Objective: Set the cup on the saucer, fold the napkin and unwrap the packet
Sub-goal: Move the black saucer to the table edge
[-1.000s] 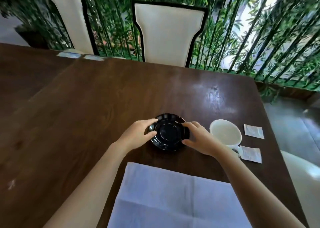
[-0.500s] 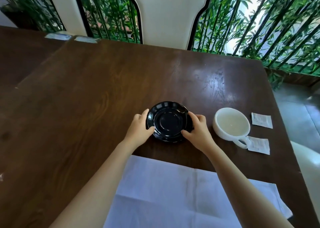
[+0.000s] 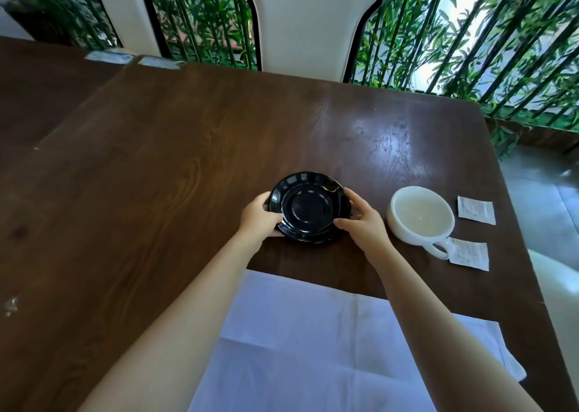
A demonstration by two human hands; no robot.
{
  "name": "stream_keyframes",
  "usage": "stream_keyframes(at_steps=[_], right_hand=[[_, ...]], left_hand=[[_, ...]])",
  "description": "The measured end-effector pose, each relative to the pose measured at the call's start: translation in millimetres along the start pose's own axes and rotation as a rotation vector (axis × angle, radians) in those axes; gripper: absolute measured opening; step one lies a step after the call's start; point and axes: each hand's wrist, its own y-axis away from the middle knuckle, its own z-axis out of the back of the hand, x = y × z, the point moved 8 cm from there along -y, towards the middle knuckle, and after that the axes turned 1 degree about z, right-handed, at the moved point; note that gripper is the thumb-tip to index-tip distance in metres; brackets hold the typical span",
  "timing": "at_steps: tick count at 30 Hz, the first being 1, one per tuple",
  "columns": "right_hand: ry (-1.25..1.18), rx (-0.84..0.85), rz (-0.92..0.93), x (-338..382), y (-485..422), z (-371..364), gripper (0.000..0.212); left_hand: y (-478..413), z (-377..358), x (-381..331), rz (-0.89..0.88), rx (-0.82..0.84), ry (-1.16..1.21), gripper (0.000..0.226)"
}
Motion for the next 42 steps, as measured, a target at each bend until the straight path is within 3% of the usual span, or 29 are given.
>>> stream_keyframes(at_steps=[7,12,19,27,35,42], right_hand=[[-0.063,-0.069,-0.088,1,3,0,0.062],[-0.062,-0.118,-0.144,3,14,-6,0.055],[-0.134,-0.025,-0.13,32,48,-48,0.048],[-0.068,0.206,-0.115,62,109,-125,0.045],[0.14,0.452,-0.058,50,184,-213,0.045],[0.344,0.509,-0.033,23,235,-265,0.039]], left_hand=[[12,1,3,0.122,-0.03,0.116,0.048],[32,13,-1,0.109,-0.026,0.138,0.04],[79,74,4,0.119,-0.074,0.109,0.051],[157,160,51,0.194,-0.128,0.18,0.031],[235,233,138,0.292,-0.221,0.249,0.015],[292,270,186,0.369,-0.3,0.246,0.018]])
